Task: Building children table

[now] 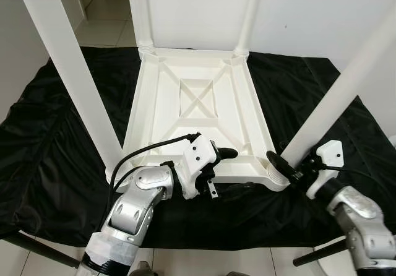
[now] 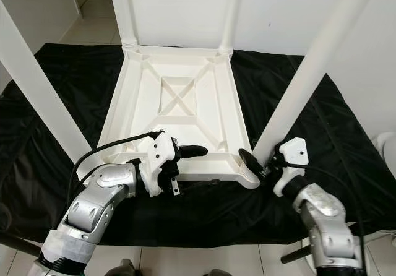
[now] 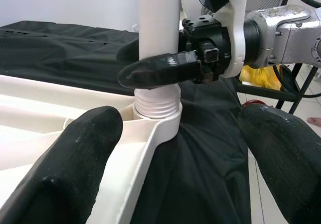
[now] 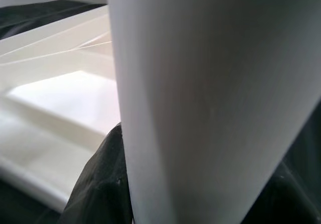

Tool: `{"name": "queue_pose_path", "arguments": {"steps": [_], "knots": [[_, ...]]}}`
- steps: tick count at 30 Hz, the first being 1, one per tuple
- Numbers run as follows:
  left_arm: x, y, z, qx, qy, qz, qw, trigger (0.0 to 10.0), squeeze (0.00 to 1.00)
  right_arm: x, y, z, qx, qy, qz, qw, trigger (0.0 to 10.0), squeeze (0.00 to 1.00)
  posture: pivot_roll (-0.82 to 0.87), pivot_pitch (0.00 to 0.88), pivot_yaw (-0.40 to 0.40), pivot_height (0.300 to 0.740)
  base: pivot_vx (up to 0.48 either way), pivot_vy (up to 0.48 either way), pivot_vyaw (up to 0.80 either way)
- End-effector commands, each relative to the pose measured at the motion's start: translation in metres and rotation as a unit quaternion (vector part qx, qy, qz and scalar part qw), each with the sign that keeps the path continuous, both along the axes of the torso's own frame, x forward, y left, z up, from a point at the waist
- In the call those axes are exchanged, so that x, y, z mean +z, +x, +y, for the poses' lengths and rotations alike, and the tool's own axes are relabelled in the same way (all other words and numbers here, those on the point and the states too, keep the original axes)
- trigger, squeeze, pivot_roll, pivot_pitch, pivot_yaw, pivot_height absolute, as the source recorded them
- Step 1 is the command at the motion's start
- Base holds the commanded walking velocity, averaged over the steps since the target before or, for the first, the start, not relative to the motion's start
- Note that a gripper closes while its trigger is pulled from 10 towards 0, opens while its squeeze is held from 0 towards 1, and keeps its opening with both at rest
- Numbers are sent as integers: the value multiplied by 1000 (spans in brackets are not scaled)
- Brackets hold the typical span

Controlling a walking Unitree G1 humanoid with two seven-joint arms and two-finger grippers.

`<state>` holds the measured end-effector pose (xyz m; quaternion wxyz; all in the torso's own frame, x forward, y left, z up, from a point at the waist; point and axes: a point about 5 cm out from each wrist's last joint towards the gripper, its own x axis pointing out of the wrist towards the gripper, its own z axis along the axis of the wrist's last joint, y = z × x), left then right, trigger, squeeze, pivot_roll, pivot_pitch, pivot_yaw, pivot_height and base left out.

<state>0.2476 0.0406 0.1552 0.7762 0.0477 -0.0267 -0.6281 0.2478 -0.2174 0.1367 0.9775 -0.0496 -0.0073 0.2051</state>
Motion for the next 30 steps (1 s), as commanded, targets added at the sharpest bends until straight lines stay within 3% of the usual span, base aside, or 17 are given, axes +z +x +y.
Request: {"name": "queue_pose_path", "arguments": {"steps": [1, 9, 10, 11, 12, 13, 14, 15, 16, 20, 27, 28, 30], "knots": [[-4, 5, 1, 59, 4, -1, 998, 10000, 0, 0, -1, -2, -44, -4, 3, 999, 10000, 0, -21, 7, -37, 740, 0, 0, 0], [-4, 5, 1, 64, 4, 0, 998, 10000, 0, 1, -7, 20, -134, 30, -2, 991, 10000, 0, -30, 24, -33, 740, 0, 0, 0], [-4, 5, 1, 63, 4, -1, 998, 10000, 0, -2, -8, 28, -192, 53, 7, 980, 10000, 0, -31, 32, -30, 740, 0, 0, 0], [-4, 5, 1, 63, 4, -1, 998, 10000, 0, -2, -8, 28, -192, 53, 7, 980, 10000, 0, -31, 32, -30, 740, 0, 0, 0], [-3, 6, 1, 64, 4, -1, 998, 10000, 0, -6, -9, 37, -256, 57, 13, 965, 10000, 0, -31, 38, -30, 740, 0, 0, 0], [-3, 6, 1, 64, 4, -1, 998, 10000, 0, -6, -9, 37, -256, 57, 13, 965, 10000, 0, -31, 38, -30, 740, 0, 0, 0], [-2, 7, 1, 66, 2, -1, 998, 10000, 0, -8, -10, 45, -307, 65, 21, 949, 10000, 0, -33, 44, -25, 740, 0, 0, 0], [-2, 7, 1, 66, 2, -1, 998, 10000, 0, -8, -10, 45, -307, 65, 21, 949, 10000, 0, -33, 44, -25, 740, 0, 0, 0], [-1, 7, 2, 67, 0, 0, 998, 10000, 0, -10, -11, 50, -337, 68, 26, 939, 10000, 0, -33, 44, -25, 740, 0, 0, 0], [1, 8, 2, 70, -4, 1, 998, 10000, 0, -9, -11, 59, -360, 79, 25, 929, 10000, 0, -25, 49, -24, 740, 0, 0, 0], [1, 8, 3, 70, -4, 0, 998, 10000, 0, -7, -11, 61, -356, 86, 29, 930, 10000, 0, -28, 52, -22, 740, 0, 0, 0], [1, 8, 3, 71, -3, -1, 997, 10000, 0, -4, -12, 59, -347, 88, 25, 933, 10000, 1000, -29, 53, -25, 740, 0, 0, 0], [1, 9, 3, 71, -3, -2, 997, 10000, 0, -2, -12, 58, -342, 90, 22, 935, 10000, 1000, -29, 53, -25, 740, 0, 0, 0]]}}
